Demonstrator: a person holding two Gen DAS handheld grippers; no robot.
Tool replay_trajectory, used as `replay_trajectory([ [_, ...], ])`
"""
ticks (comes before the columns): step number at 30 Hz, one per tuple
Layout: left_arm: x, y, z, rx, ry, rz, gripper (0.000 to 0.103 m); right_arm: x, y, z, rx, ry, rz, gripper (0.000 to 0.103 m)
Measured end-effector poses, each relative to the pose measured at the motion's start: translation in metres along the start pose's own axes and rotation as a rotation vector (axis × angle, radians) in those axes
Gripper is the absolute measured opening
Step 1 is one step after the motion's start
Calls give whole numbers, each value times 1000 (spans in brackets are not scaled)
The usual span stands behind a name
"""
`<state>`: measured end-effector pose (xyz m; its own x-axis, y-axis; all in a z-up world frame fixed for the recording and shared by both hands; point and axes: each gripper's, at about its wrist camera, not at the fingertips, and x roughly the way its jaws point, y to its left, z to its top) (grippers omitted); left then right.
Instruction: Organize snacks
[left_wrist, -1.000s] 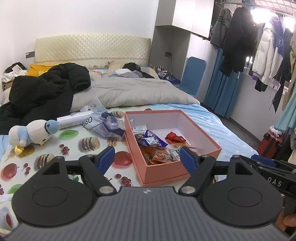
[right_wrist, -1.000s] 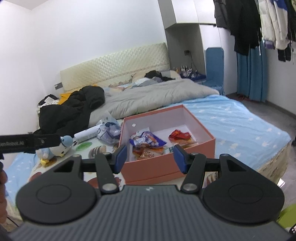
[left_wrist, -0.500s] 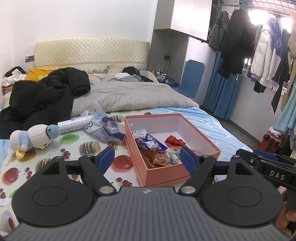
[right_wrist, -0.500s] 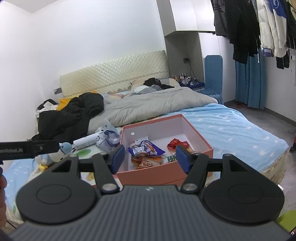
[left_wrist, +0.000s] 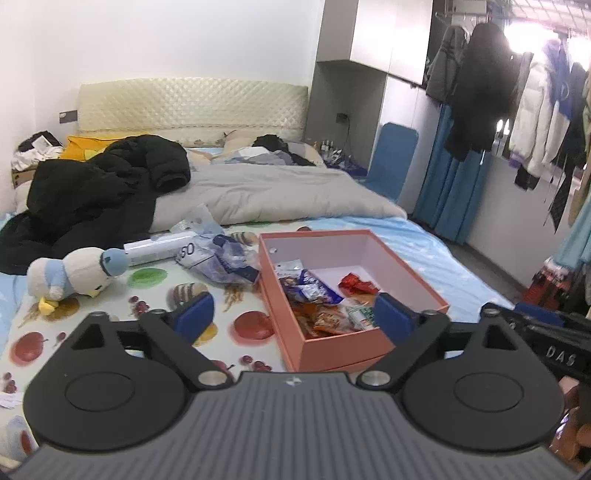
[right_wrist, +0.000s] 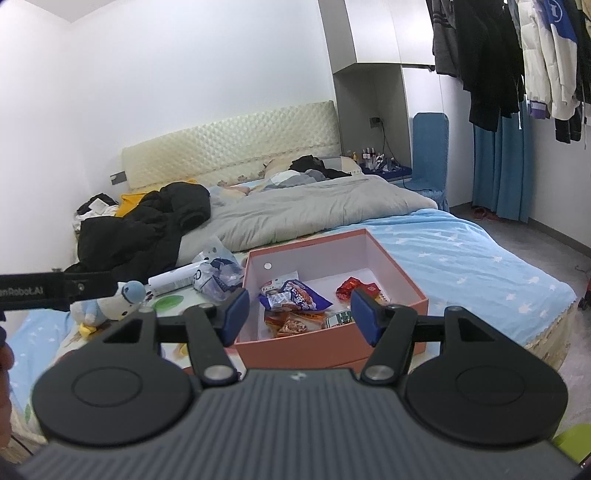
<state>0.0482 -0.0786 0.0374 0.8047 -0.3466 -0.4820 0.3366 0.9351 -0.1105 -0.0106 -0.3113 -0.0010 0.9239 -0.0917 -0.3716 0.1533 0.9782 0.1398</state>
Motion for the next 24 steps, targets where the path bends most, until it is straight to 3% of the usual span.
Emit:
replay_trajectory([
  [2, 2, -2, 0, 18, 7, 21, 100, 2, -1, 1, 1, 9, -11, 66],
  [4, 3, -1, 0, 24, 12, 31, 101, 4, -1, 2, 0, 11, -22, 93],
  [6, 4, 0, 0, 18, 10, 31, 101, 3, -1, 3, -17, -2, -36, 103],
  [24, 8, -9, -1, 12, 24, 31, 101, -1, -5, 2, 4, -10, -30, 103],
])
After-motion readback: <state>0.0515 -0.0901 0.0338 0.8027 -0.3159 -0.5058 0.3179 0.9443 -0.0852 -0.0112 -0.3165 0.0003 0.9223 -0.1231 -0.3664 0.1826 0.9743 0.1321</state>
